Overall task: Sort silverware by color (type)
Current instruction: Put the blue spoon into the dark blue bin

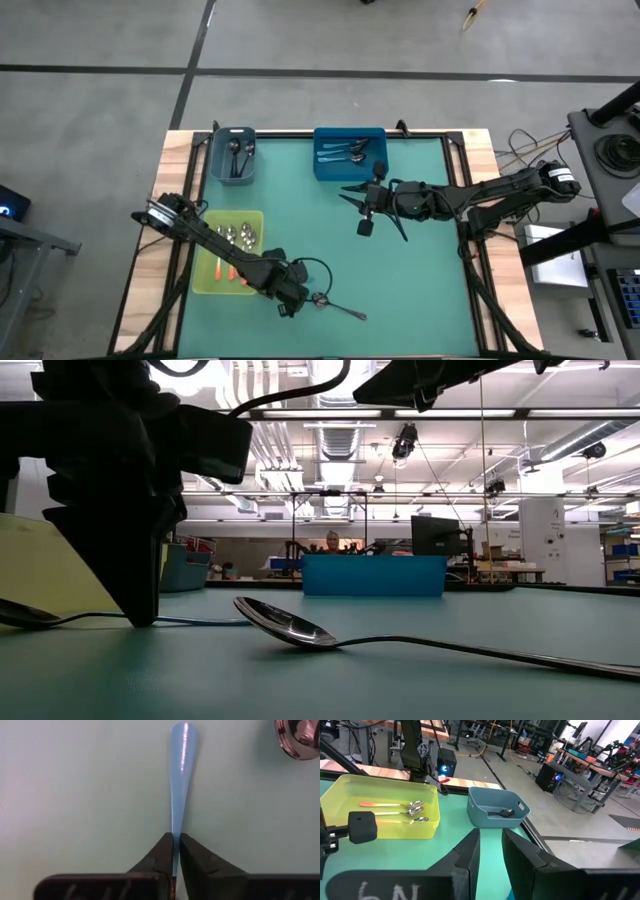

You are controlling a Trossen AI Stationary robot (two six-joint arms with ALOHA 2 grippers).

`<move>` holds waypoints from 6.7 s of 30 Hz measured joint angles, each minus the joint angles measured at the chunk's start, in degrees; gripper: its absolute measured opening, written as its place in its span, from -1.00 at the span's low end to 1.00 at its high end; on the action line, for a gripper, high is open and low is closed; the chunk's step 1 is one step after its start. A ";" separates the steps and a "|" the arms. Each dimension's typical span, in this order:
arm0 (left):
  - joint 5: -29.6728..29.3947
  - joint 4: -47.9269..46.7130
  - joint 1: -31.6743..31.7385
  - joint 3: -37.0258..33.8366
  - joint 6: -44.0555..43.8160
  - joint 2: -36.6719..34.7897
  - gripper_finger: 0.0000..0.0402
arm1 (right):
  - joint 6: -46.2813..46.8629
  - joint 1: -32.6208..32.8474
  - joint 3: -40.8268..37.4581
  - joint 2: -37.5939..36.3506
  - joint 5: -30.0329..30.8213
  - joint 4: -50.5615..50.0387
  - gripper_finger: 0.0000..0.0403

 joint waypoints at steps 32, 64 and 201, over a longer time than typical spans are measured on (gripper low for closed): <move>-30.59 -26.60 2.82 17.82 21.26 -2.89 -1.00 | 4.04 1.87 -2.51 -9.02 -1.74 -0.21 -0.64; -53.53 -24.90 24.35 20.35 30.83 -16.59 -1.00 | 2.51 1.99 -3.39 -10.05 -1.57 -1.68 -0.64; 5.78 76.48 33.95 -5.46 61.90 -4.28 -0.36 | 1.40 -8.52 -2.27 -5.29 -5.24 -25.54 -0.96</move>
